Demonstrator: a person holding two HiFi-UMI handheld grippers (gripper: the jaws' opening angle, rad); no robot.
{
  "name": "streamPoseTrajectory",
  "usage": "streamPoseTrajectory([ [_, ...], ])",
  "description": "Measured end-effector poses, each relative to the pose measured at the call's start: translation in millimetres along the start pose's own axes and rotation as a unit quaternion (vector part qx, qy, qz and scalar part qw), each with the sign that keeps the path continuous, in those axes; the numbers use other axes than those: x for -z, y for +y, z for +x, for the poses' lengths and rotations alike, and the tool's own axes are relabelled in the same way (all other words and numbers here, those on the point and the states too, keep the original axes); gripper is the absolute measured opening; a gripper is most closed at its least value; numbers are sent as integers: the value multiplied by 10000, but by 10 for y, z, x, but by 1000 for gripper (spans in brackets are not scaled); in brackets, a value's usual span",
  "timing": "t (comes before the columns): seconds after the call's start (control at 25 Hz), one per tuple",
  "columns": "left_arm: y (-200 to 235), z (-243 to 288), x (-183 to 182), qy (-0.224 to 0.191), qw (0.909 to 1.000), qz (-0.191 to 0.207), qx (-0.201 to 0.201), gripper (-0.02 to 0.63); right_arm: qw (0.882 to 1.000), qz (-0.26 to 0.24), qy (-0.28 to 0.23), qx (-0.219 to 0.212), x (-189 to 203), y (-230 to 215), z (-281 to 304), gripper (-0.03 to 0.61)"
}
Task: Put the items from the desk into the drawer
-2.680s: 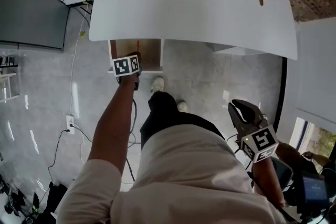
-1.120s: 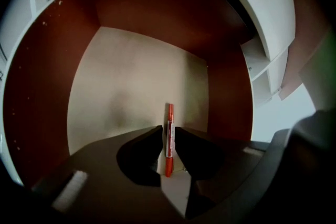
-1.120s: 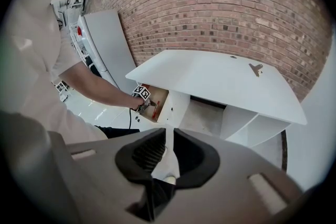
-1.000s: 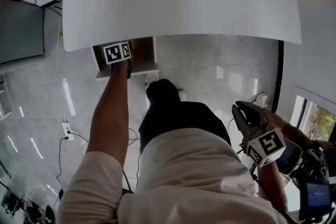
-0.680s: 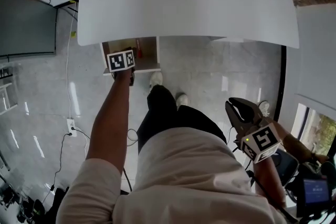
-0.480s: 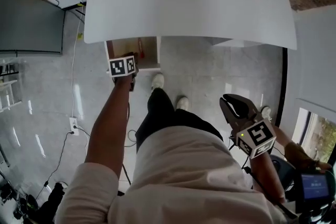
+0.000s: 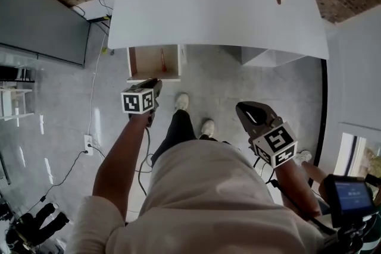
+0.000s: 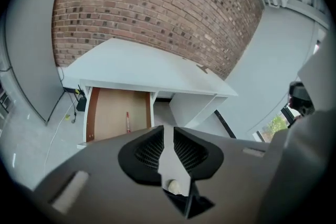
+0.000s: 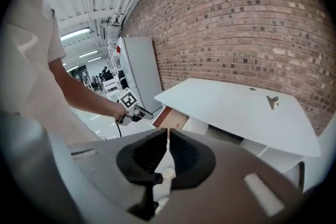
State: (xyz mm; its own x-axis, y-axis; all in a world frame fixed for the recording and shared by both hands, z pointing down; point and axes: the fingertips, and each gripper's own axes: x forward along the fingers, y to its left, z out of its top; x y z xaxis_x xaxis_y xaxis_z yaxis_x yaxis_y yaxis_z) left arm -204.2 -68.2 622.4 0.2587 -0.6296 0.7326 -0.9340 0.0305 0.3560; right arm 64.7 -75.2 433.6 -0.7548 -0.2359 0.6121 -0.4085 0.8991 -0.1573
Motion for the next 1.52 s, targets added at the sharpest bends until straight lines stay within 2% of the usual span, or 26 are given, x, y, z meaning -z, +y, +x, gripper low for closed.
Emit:
streamPoseTrajectory([
  [0.24, -803, -704, -22, -520, 9973, 431, 277, 14, 9994, -343, -37, -63, 85, 84, -150, 3],
  [0.4, -1408, -1121, -5, -885, 9936, 420, 555, 8, 9992, -355, -50, -157, 194, 110, -258, 3],
  [0.56, -1951, -1401, 191, -846, 9901, 607, 937, 8, 9984, -455, -108, -312, 217, 255, -294, 3],
  [0.72, -2330, -1534, 273, -795, 9864, 946, 1086, 8, 9971, -590, -194, -446, 198, 338, -339, 3],
  [0.88, -2514, -1553, 268, -775, 9826, 1206, 1178, 8, 9965, -653, -148, -506, 224, 366, -361, 3],
  [1.52, -2541, -1546, 316, -659, 9793, 1340, 1367, 8, 9949, -756, -205, -637, 139, 545, -281, 3],
])
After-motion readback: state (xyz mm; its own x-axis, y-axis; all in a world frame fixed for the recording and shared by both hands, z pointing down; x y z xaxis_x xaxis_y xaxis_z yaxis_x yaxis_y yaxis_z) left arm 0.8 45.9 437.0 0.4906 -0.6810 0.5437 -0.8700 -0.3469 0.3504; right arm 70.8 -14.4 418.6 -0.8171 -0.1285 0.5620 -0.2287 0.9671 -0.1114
